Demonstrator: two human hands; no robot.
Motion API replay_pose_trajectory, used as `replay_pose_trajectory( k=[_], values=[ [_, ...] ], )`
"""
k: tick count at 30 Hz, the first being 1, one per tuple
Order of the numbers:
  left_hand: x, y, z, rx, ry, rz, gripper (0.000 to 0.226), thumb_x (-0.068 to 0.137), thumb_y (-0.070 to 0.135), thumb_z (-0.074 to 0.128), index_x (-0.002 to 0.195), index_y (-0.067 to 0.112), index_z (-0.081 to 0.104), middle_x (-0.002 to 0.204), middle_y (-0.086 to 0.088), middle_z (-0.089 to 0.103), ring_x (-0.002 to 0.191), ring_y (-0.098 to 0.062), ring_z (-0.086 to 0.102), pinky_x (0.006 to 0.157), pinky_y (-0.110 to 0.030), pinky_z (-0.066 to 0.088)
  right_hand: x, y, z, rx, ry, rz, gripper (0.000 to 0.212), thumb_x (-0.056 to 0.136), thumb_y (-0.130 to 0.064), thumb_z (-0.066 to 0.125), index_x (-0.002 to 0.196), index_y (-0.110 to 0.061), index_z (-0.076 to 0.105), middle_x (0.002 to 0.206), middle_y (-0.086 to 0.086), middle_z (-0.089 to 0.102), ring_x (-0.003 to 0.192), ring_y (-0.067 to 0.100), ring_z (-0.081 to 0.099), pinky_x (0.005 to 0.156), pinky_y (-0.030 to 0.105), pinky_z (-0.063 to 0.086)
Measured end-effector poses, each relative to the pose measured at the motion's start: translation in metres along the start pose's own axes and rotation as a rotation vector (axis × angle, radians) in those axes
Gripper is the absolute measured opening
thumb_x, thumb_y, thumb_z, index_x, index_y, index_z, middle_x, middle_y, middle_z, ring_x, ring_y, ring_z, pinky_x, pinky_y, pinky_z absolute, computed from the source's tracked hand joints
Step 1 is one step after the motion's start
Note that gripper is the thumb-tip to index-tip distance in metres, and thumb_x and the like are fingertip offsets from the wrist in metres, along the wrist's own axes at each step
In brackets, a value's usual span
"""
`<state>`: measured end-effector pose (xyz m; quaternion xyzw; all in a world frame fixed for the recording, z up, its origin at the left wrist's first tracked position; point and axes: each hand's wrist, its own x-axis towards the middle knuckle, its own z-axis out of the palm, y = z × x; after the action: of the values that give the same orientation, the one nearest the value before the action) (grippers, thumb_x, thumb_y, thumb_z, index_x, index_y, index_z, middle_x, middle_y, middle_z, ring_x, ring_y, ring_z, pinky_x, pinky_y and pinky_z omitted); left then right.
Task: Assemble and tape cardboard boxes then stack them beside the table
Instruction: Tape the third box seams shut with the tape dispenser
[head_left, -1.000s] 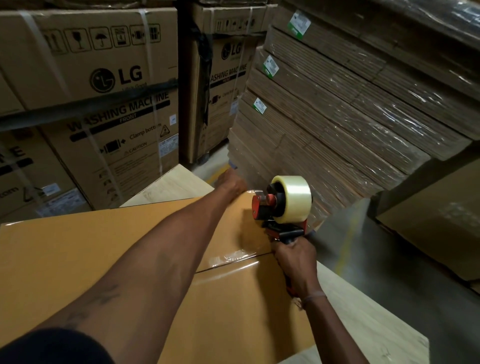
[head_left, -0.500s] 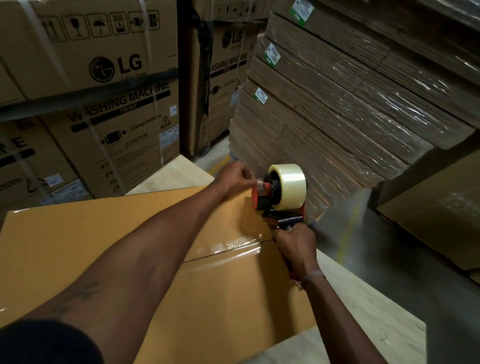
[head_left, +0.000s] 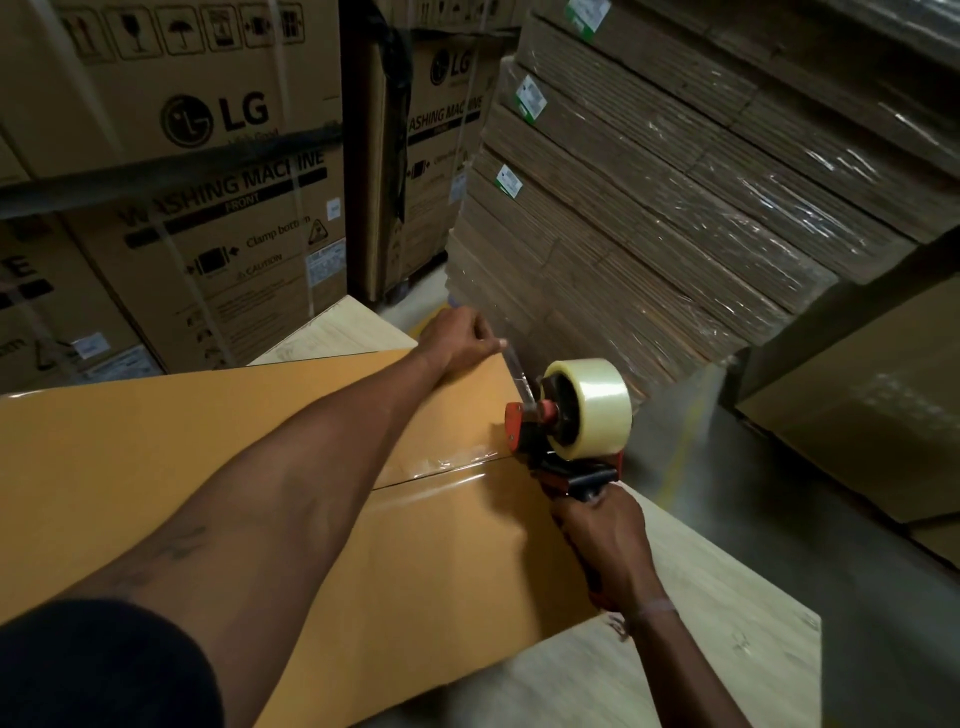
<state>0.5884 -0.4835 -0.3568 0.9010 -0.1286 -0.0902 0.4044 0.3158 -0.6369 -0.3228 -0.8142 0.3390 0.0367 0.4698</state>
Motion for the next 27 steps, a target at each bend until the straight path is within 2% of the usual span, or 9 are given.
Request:
replay_pose_trajectory(
  k=[4,6,9,11,13,19,24,27],
  values=[
    [-0.007,0.017,0.003,0.192,0.037,-0.027,0.028,0.095,0.049,0.068,0.103,0.023,0.065,0.103,-0.001,0.068,0.101,-0.024,0.062,0.089,-0.042,0.046,0.000,-0.001,0.004,-0.013,0.001,0.001,0.019,0.082,-0.020,0.072,0.066,-0.016,0.062,0.053,-0.002,0.059,0.059,0.021,0.052,0.061,0.037,0.040],
    [-0.013,0.020,0.008,0.210,0.059,-0.029,0.033,0.101,0.050,0.059,0.108,0.019,0.067,0.110,-0.006,0.069,0.108,-0.029,0.062,0.092,-0.043,0.041,0.000,-0.003,0.004,-0.005,-0.003,-0.007,0.018,0.083,-0.019,0.071,0.067,-0.016,0.064,0.053,-0.003,0.060,0.060,0.021,0.053,0.062,0.037,0.040],
    [-0.025,0.013,0.016,0.272,0.037,-0.001,0.051,0.099,0.066,0.049,0.111,0.019,0.065,0.113,-0.007,0.068,0.111,-0.031,0.061,0.092,-0.045,0.036,0.000,-0.004,0.003,0.012,0.001,-0.005,0.020,0.084,-0.021,0.073,0.067,-0.016,0.065,0.054,-0.004,0.061,0.061,0.021,0.055,0.063,0.036,0.041],
    [-0.032,0.009,0.019,0.370,0.023,0.038,0.064,0.090,0.078,0.049,0.117,0.022,0.063,0.118,-0.006,0.068,0.114,-0.031,0.059,0.096,-0.048,0.035,0.000,-0.004,0.004,0.017,0.007,-0.007,0.024,0.084,-0.020,0.072,0.062,-0.017,0.061,0.051,-0.005,0.058,0.060,0.021,0.053,0.063,0.037,0.040],
    [-0.037,0.009,0.021,0.407,0.040,0.051,0.068,0.088,0.081,0.049,0.123,0.024,0.062,0.126,-0.006,0.067,0.120,-0.032,0.057,0.100,-0.048,0.033,-0.001,-0.004,0.003,0.014,0.007,-0.007,0.025,0.083,-0.016,0.071,0.061,-0.019,0.059,0.050,-0.006,0.056,0.061,0.021,0.052,0.064,0.037,0.040],
    [-0.039,0.016,0.018,0.415,0.024,-0.030,0.068,0.086,0.082,0.049,0.123,0.027,0.062,0.127,-0.005,0.066,0.122,-0.030,0.054,0.098,-0.048,0.031,-0.007,-0.004,-0.004,0.007,-0.025,-0.032,0.012,0.088,-0.019,0.071,0.077,-0.017,0.066,0.067,0.000,0.065,0.068,0.021,0.058,0.063,0.034,0.042],
    [-0.039,0.021,0.017,0.429,0.001,-0.071,0.070,0.087,0.080,0.050,0.130,0.026,0.062,0.132,-0.007,0.064,0.130,-0.032,0.048,0.104,-0.051,0.027,-0.038,0.020,-0.018,0.050,-0.004,-0.010,0.026,0.089,-0.015,0.072,0.068,-0.023,0.058,0.053,-0.011,0.054,0.063,0.017,0.048,0.057,0.033,0.036],
    [-0.043,0.026,0.017,0.430,-0.004,-0.089,0.068,0.089,0.077,0.053,0.132,0.025,0.061,0.136,-0.009,0.061,0.135,-0.035,0.044,0.110,-0.054,0.022,-0.051,0.036,-0.024,0.069,0.030,0.001,0.034,0.085,-0.017,0.073,0.060,-0.026,0.052,0.049,-0.010,0.048,0.060,0.019,0.041,0.058,0.038,0.032]
  ],
)
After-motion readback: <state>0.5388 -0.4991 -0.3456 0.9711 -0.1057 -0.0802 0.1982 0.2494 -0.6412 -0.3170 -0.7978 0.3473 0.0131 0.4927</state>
